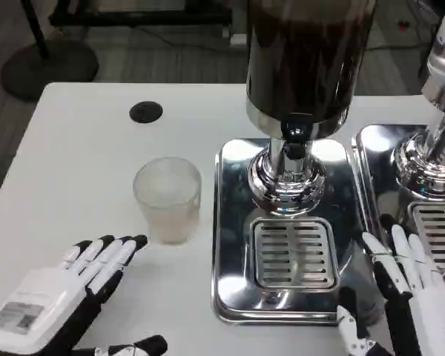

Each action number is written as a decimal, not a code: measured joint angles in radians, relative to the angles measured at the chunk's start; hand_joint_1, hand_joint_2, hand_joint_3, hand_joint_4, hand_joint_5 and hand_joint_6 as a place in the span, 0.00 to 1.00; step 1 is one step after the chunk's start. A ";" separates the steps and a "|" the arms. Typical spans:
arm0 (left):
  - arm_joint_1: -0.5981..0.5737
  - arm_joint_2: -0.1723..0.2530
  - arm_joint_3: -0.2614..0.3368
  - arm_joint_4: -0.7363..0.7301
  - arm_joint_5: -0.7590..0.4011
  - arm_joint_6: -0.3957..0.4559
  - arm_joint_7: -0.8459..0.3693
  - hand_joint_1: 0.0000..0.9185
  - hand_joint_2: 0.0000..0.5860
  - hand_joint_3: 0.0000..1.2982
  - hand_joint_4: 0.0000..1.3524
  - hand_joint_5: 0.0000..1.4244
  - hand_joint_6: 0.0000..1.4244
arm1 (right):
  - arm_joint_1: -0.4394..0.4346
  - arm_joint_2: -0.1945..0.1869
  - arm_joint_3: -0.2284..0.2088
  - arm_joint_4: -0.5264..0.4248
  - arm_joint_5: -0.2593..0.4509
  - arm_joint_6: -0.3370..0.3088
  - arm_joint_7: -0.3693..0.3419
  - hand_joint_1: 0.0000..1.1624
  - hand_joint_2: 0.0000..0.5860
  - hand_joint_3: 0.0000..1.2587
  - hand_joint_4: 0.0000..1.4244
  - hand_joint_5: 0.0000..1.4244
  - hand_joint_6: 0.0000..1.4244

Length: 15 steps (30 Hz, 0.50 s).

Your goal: Grasp the cup under the faucet to collect the drink, then remove the cup.

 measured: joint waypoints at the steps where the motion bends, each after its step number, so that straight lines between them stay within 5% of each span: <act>1: 0.001 0.000 0.000 -0.001 0.000 0.000 0.000 0.00 0.19 0.00 0.00 0.00 0.00 | 0.000 -0.001 -0.002 0.000 0.001 -0.004 0.000 0.35 0.87 0.14 0.01 0.01 0.07; 15: 0.005 -0.001 0.000 -0.008 -0.010 0.004 0.000 0.00 0.19 0.00 0.00 0.00 0.00 | 0.005 -0.004 -0.007 0.000 0.014 -0.009 0.001 0.35 0.87 0.14 0.01 0.01 0.07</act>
